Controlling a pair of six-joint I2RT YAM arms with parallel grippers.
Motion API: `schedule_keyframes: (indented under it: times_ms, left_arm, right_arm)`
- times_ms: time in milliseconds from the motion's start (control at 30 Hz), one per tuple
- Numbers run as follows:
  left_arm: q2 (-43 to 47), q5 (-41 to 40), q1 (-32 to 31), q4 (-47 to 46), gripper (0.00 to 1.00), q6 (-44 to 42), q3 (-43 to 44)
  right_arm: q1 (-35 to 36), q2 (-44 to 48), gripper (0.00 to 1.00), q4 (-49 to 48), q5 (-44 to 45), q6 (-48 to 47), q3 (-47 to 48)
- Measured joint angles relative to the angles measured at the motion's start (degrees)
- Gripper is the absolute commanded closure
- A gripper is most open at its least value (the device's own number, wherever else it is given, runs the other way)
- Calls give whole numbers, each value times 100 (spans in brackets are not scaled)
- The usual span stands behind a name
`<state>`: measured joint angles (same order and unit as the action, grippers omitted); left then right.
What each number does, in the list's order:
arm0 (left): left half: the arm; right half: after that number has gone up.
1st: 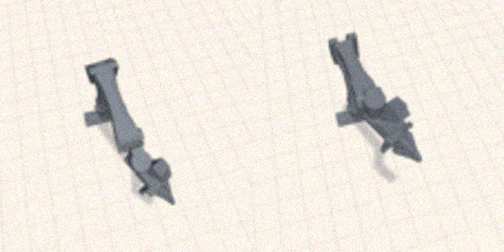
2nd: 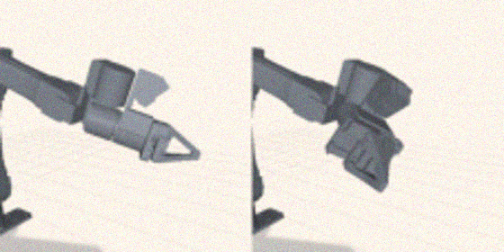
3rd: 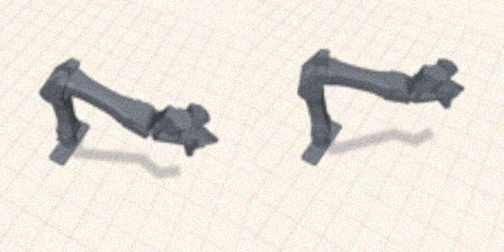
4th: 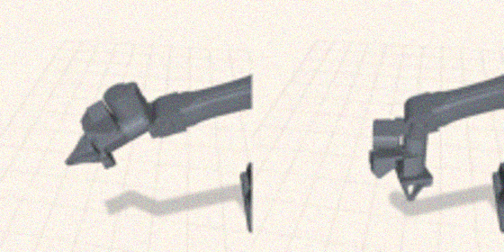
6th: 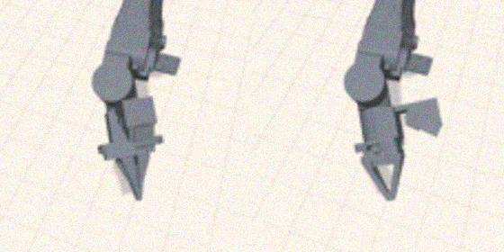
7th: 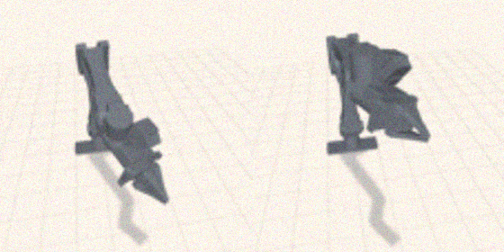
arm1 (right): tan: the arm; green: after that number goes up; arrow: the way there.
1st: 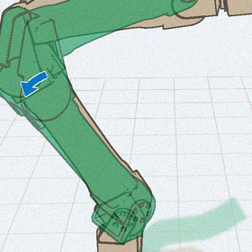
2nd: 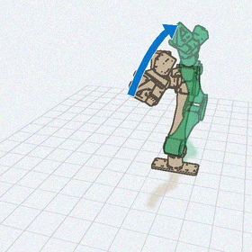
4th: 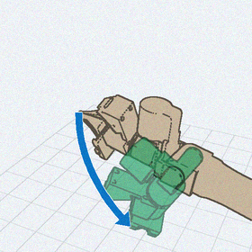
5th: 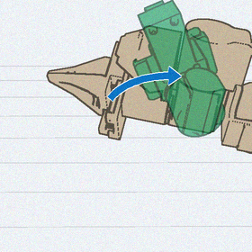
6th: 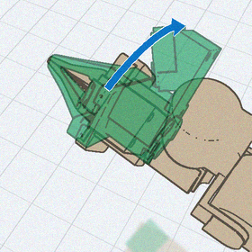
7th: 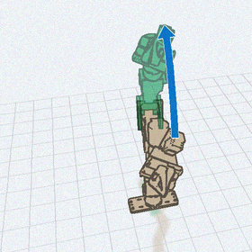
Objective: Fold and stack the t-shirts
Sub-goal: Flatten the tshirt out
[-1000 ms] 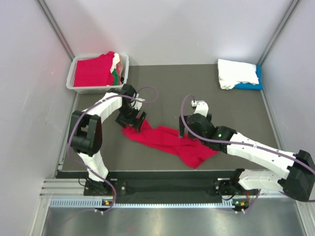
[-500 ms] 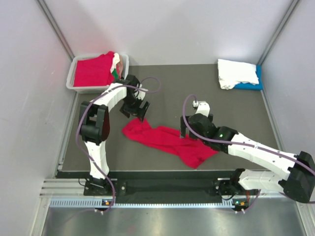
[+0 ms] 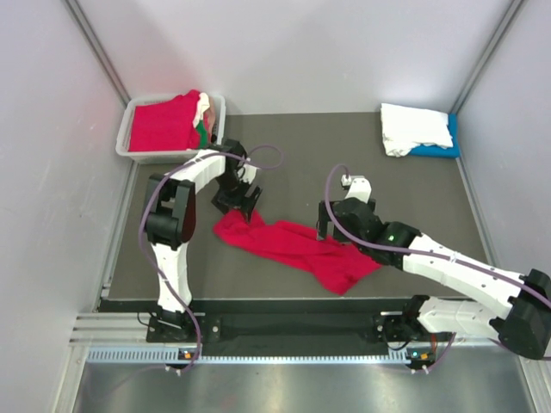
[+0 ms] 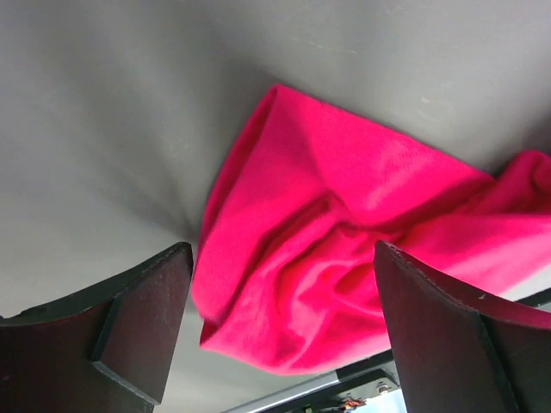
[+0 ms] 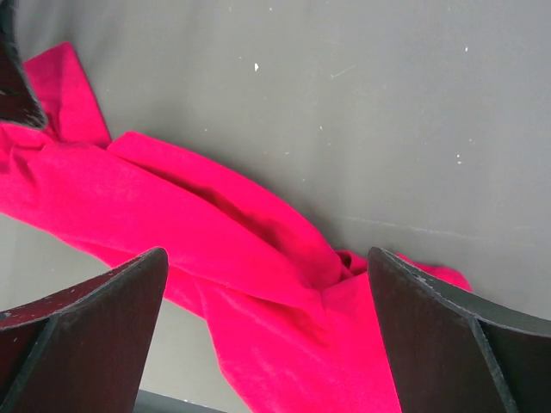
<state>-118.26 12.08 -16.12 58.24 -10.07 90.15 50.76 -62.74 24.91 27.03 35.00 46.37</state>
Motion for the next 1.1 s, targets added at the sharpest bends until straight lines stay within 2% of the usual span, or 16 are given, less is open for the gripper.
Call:
schedule_keyframes:
  times_ms: [100, 133, 200, 300, 333, 400, 433, 600, 700, 1100]
  left_arm:
    - [-203, -48, -4, 118, 26, -2, 94]
    - [-214, -57, -4, 111, 35, 7, 111]
    - [-264, -50, -7, 129, 42, -2, 175]
    - [-313, -37, -11, 133, 68, 15, 210]
    - [-315, -39, -11, 131, 84, 7, 210]
    - [-313, -48, -13, 131, 97, 17, 210]
    - [-313, -59, -15, 129, 99, 17, 208]
    - [-210, -105, -22, 76, 94, 28, 101]
    - [-7, -107, -26, 79, 100, 55, 13]
    - [1449, -83, 199, 114, 100, 247, 190]
  right_arm:
    - [-4, 90, 2, -9, -2, 0, -24]
    - [-7, 120, 1, -4, 0, 0, -35]
    - [-11, 181, 2, -4, -2, 2, -70]
    - [-37, 240, 2, -24, -7, 11, -142]
    - [-42, 249, 2, -26, -15, 13, -170]
    - [-44, 254, 2, -39, -28, 13, -212]
    - [-44, 254, 2, -33, -42, 13, -219]
    - [-44, 249, 2, -131, -118, 13, -284]
    - [-44, 245, 2, -160, -153, 11, -286]
    - [-44, 175, 0, -297, -282, -15, -286]
